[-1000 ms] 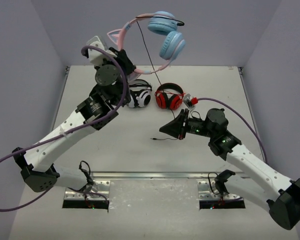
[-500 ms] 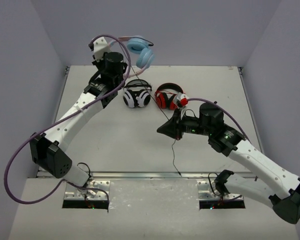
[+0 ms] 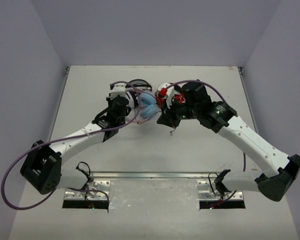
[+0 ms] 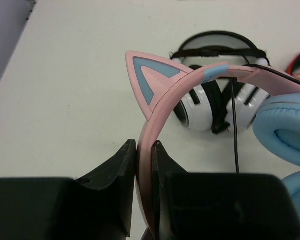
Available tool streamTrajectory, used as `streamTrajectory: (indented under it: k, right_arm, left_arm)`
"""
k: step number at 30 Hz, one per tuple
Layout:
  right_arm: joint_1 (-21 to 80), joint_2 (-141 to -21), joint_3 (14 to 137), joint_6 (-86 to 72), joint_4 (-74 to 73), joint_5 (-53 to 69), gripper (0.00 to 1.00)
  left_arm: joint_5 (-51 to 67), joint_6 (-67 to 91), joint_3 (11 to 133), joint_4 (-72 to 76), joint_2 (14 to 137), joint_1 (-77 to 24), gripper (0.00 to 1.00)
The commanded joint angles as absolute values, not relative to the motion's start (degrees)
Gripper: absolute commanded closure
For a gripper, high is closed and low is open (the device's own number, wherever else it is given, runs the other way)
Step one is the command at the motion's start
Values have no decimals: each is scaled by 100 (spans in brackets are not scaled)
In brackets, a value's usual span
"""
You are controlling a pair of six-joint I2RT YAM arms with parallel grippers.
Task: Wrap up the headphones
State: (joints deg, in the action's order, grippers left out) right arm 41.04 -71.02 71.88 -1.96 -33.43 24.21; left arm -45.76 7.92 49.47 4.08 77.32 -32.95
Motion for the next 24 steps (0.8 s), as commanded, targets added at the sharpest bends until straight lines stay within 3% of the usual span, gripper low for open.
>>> streamTrajectory:
  k: [1, 7, 15, 20, 24]
  right_arm:
    - [4131, -7259, 7804, 859, -3919, 1882, 99]
    - [4131, -7532, 8121, 1344, -4061, 459, 99]
    - [4043, -7445, 7867, 1810, -3332, -1474, 99]
    - [3623, -7445, 7559, 1705, -2971, -1907, 99]
    - [3156, -7365, 7418, 1293, -2865, -1470, 99]
  left_arm:
    - [-3648, 362, 4231, 2161, 6821, -3698, 100]
    - [-3129, -272, 3807, 1837, 6793, -4656, 100]
    - [-2424, -97, 3322, 1539, 6329, -5228, 100]
    - [-2532, -106, 3191, 1328, 5749, -5607, 100]
    - [-2321, 69, 3234, 1056, 5310, -5800, 100]
